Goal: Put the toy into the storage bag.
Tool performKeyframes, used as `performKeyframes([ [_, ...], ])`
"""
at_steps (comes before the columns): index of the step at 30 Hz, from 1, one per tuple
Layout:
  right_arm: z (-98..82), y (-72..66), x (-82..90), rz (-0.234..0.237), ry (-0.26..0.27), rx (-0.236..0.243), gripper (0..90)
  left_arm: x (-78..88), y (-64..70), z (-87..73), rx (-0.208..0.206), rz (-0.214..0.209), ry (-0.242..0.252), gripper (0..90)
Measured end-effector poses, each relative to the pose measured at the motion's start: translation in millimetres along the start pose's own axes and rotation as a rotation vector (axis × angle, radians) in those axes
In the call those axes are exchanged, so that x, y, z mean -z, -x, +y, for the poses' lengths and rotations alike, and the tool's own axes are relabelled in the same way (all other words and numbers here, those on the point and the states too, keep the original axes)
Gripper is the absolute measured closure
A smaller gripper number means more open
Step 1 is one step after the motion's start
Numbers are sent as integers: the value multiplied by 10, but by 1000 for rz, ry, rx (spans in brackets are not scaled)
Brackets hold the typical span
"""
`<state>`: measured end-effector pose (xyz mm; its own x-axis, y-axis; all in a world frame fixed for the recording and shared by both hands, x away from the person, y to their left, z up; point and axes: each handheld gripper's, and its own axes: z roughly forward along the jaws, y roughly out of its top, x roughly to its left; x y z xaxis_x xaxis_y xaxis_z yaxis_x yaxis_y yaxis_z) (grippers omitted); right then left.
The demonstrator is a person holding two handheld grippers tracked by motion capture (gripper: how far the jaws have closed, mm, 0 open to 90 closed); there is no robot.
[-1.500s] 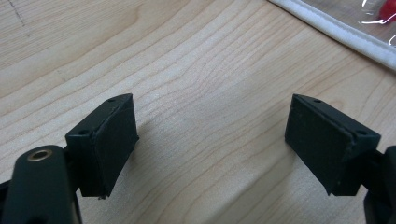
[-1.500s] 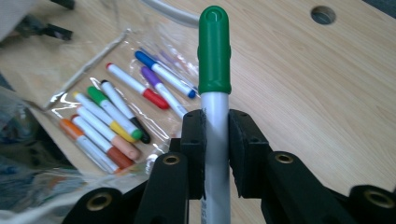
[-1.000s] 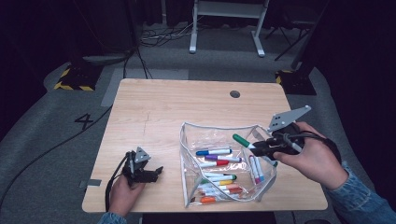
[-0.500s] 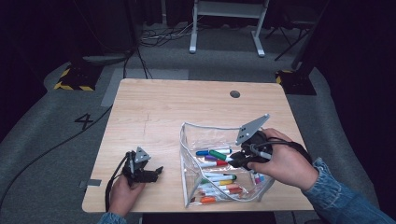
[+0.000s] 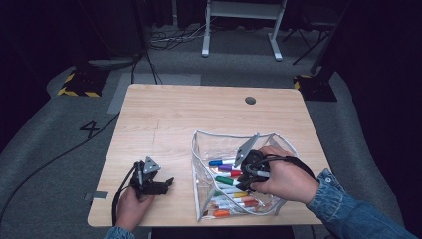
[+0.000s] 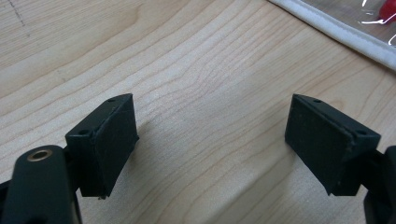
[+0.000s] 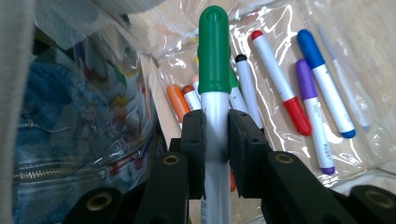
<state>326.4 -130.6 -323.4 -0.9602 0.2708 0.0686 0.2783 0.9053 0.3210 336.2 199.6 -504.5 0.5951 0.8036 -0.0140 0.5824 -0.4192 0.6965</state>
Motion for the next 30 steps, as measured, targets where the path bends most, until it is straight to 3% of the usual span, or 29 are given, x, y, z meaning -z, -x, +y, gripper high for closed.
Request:
performKeyframes([
  [17, 168, -33, -295, -20, -232, 55, 770, 0, 0, 0, 0, 0, 0, 172],
  [30, 205, 18, -599, 16, -264, 57, 770, 0, 0, 0, 0, 0, 0, 172],
])
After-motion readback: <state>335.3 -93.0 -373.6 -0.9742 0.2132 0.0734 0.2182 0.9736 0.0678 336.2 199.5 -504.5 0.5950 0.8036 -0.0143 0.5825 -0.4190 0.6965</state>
